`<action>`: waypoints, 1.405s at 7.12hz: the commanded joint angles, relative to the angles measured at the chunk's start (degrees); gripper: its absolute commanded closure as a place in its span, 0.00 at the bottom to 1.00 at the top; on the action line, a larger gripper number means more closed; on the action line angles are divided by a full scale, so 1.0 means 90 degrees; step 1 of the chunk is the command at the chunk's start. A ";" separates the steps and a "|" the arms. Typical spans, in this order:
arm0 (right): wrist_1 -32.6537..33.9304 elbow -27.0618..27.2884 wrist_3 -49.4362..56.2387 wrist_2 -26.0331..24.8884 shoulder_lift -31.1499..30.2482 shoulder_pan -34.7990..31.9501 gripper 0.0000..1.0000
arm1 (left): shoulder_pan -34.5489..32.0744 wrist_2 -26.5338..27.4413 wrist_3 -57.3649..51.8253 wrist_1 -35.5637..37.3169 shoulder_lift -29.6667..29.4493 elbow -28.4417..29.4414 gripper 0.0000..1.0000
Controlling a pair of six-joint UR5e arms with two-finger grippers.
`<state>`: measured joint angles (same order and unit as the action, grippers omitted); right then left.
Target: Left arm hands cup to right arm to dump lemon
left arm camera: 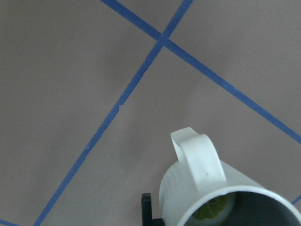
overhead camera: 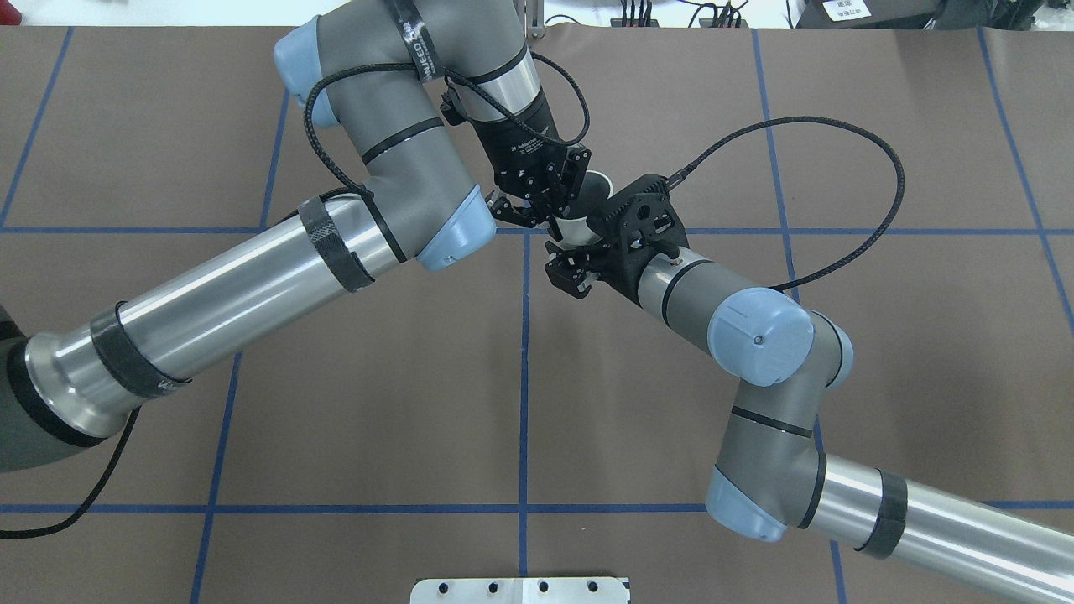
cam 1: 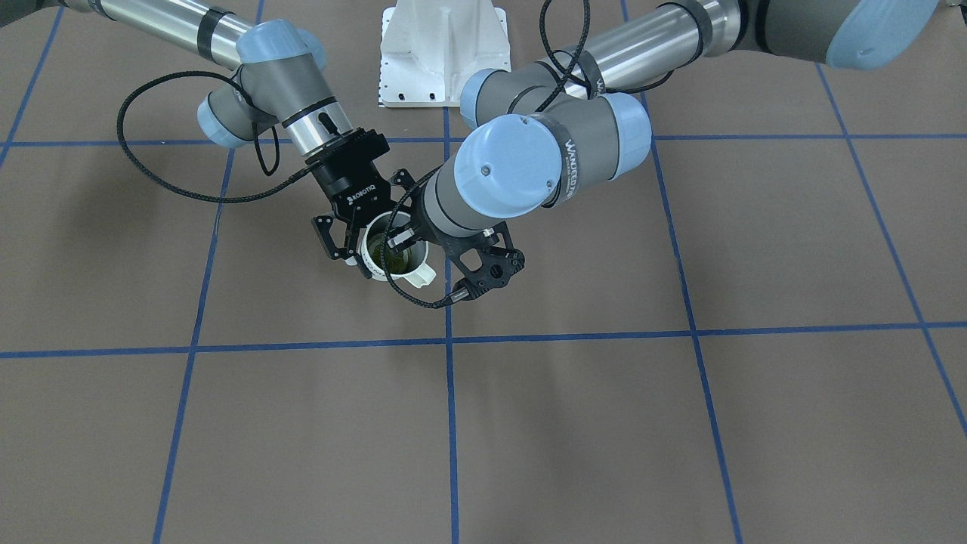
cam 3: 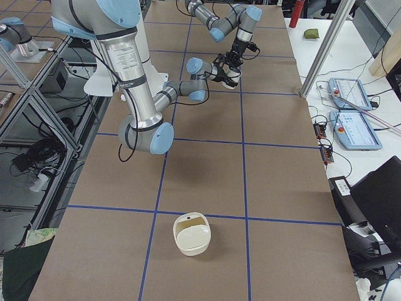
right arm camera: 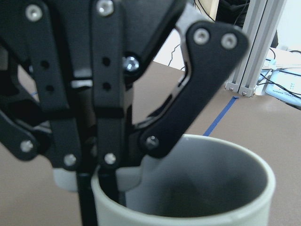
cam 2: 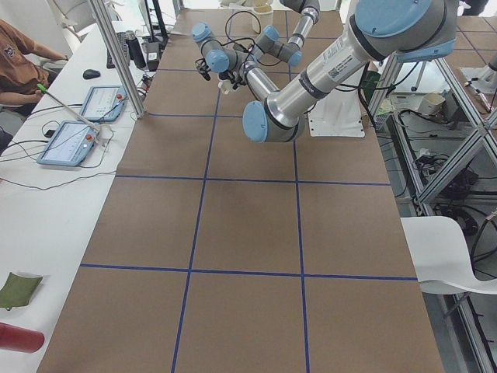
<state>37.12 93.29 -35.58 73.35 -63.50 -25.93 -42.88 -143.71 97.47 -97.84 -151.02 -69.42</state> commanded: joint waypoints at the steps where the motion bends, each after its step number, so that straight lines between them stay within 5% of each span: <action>1: 0.0016 -0.0014 -0.0466 0.0004 0.0004 0.0000 0.74 | -0.0001 0.0010 -0.0087 -0.0134 0.0022 -0.0011 0.69; 2: 0.0026 -0.0014 -0.0567 0.0004 0.0004 -0.0010 1.00 | -0.0001 0.0088 -0.0020 -0.0850 0.0119 -0.0001 0.01; 7: 0.0026 0.0073 -0.0559 0.0004 -0.0199 -0.0185 1.00 | -0.0721 0.0098 -0.0077 -0.0955 0.0168 -0.0021 0.00; 9: 0.0035 0.0918 -0.0568 -0.0006 -0.1190 -0.0632 1.00 | -0.1006 0.0341 -0.0098 -0.0965 0.0305 -0.0108 0.00; 10: 0.0006 0.1581 -0.0568 0.0013 -0.2212 -0.1022 0.90 | -0.0988 0.0352 -0.0098 -0.0975 0.0402 -0.0128 0.00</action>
<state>37.36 101.05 -40.67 73.37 -74.10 -31.45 -51.40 -141.09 96.65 -106.54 -148.22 -70.29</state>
